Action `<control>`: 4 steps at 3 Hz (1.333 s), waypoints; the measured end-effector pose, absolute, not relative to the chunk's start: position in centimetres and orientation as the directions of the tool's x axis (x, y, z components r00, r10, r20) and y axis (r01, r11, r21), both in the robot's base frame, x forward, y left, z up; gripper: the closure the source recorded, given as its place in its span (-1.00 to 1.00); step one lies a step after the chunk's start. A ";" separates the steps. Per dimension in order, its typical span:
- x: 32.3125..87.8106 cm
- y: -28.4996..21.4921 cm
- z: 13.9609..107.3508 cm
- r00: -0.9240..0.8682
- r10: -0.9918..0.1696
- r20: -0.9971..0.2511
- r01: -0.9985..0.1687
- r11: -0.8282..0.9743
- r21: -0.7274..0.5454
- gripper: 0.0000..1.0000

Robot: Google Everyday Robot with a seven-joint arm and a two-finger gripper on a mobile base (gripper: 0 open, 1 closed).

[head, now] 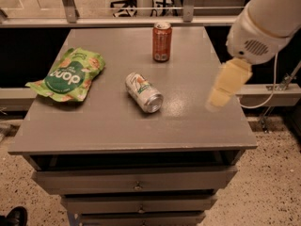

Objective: Place 7up can upright

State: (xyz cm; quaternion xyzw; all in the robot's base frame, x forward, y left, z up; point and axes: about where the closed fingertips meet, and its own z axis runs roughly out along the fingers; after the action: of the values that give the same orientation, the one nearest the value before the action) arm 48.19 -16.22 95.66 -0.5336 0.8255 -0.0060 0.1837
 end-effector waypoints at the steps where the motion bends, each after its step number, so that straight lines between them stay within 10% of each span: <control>1: 50.1 -13.1 94.4 -0.435 -0.837 -0.334 -0.850 0.504 -0.156 -1.00; 4: 54.6 -1.7 89.6 -0.573 -0.715 -0.401 -0.789 0.614 0.033 -1.00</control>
Offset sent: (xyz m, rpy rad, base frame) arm 0.0632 0.1072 -0.0702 0.2105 0.1501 -0.2347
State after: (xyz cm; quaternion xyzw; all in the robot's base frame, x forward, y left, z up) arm 54.60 -1.67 89.56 -0.4270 0.8806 0.1043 0.1769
